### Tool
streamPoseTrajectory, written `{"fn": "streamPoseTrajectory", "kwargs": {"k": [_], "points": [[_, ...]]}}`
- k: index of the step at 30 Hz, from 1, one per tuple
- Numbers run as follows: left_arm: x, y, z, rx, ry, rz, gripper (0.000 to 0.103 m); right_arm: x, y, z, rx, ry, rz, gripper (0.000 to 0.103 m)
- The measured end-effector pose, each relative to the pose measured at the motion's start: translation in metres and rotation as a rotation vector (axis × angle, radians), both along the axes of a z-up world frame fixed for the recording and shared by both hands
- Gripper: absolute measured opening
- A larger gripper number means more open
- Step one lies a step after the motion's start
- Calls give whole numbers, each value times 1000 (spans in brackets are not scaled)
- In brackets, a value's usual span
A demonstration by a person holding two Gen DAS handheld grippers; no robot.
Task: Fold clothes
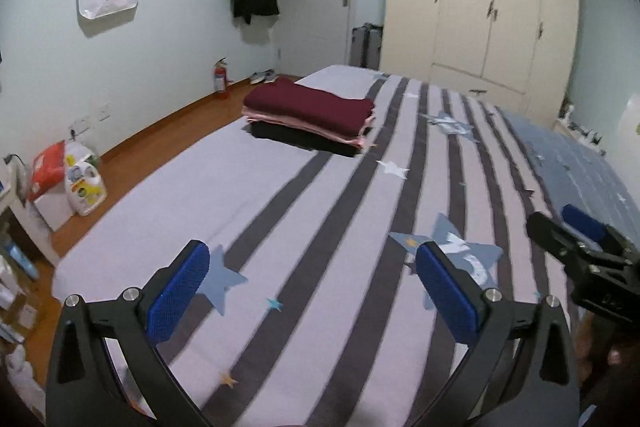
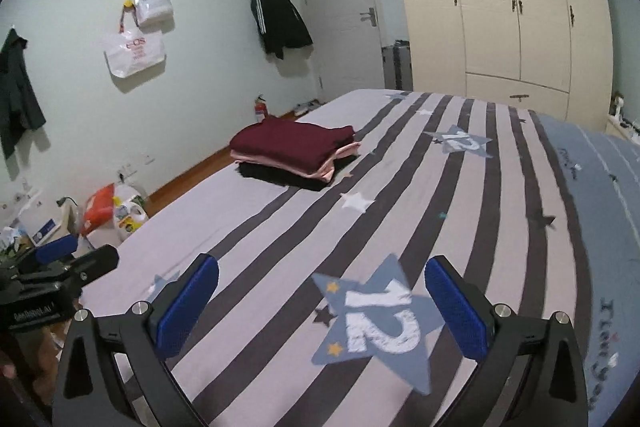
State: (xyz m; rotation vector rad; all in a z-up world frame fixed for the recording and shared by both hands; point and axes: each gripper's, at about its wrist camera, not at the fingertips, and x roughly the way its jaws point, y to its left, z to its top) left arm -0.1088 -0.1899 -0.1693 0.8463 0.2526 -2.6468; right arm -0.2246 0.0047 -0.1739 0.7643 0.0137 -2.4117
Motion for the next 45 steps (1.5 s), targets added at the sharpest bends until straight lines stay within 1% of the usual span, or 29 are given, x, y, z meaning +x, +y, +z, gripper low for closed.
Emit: {"fn": "streamPoseTrajectory", "kwargs": {"k": [2,4,6,8,10,12,14,16,18,21,23,27,33,36,45], "points": [[17,10,0,5,23,-5,102,14,6,-7,-17,19,4,102],[36,24,7,-22,31,20,102,28,14,-9,-35,35,11,102],[59,39,22,-19,40,26,102,46,23,-5,-22,45,3,102],[79,53,38,8,24,37,102,66,36,7,-16,31,4,102],[99,67,54,34,8,48,102,90,51,28,-5,31,13,102],[122,84,77,45,20,47,102,111,64,51,7,20,21,102],[143,101,101,23,45,61,102,133,80,76,-2,23,28,102],[158,116,120,25,71,51,102,150,98,101,-13,24,37,102],[172,131,140,21,106,39,102,163,111,119,-9,48,31,102],[181,147,156,8,124,33,102,184,127,147,-15,87,27,102],[187,156,166,-1,133,28,102,193,131,158,-6,115,24,102],[190,165,174,-36,133,29,102,203,139,170,-10,125,24,102],[189,164,176,-22,140,34,102,210,146,177,-5,142,19,102],[192,167,177,-29,145,42,102,212,145,178,1,153,20,102],[194,164,174,-30,143,50,102,211,142,176,-6,147,30,102]]}}
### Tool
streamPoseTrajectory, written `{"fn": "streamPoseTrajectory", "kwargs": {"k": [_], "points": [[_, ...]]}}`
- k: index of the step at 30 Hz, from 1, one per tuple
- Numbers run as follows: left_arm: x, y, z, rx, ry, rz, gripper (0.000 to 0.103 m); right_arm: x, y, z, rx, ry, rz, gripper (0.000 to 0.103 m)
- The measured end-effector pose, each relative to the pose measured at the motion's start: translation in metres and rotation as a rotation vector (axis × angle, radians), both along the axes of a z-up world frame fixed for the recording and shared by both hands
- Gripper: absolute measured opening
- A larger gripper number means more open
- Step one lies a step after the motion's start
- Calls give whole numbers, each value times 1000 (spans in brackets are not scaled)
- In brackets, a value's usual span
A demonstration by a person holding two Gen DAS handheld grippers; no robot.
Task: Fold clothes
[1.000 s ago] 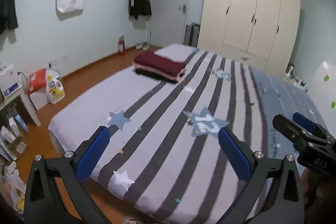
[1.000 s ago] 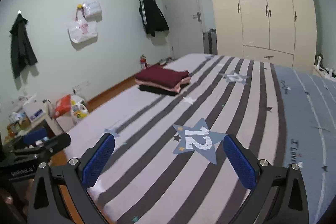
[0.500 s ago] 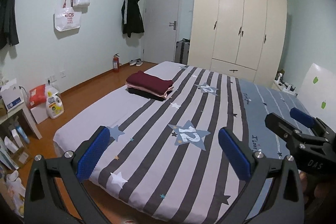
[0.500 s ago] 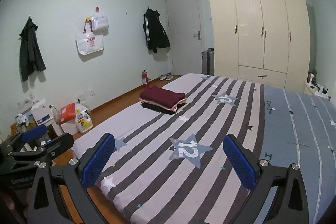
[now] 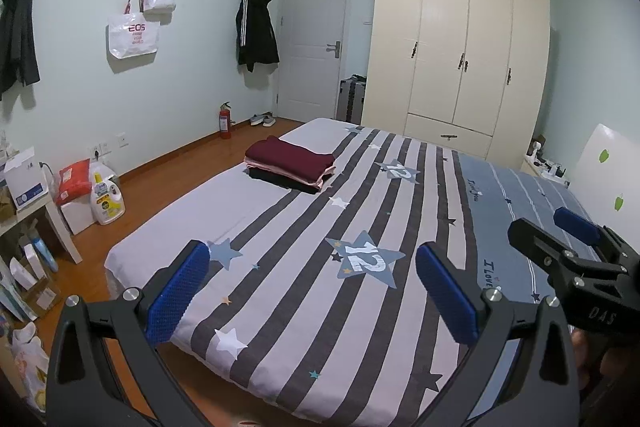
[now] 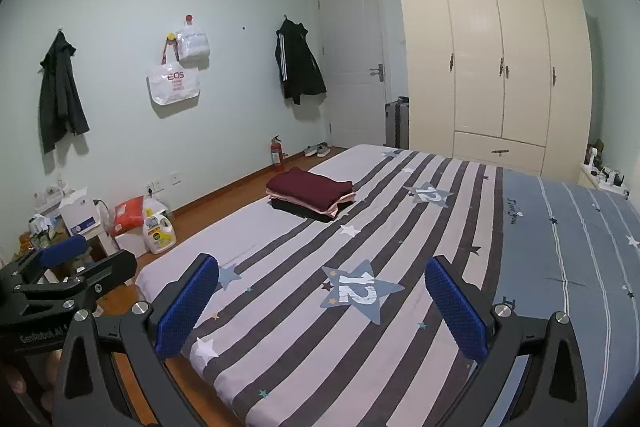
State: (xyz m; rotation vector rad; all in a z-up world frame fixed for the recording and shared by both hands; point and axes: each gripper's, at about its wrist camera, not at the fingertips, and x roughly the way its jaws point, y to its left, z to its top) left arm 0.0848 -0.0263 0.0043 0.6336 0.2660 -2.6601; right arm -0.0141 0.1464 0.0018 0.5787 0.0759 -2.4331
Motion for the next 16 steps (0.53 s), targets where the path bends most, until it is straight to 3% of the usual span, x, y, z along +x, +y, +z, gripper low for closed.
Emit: {"fn": "streamPoseTrajectory", "kwargs": {"k": [16], "points": [[4,-10,-1,-3,18,9,102,1,-10,-4,5,-1,12,102]]}}
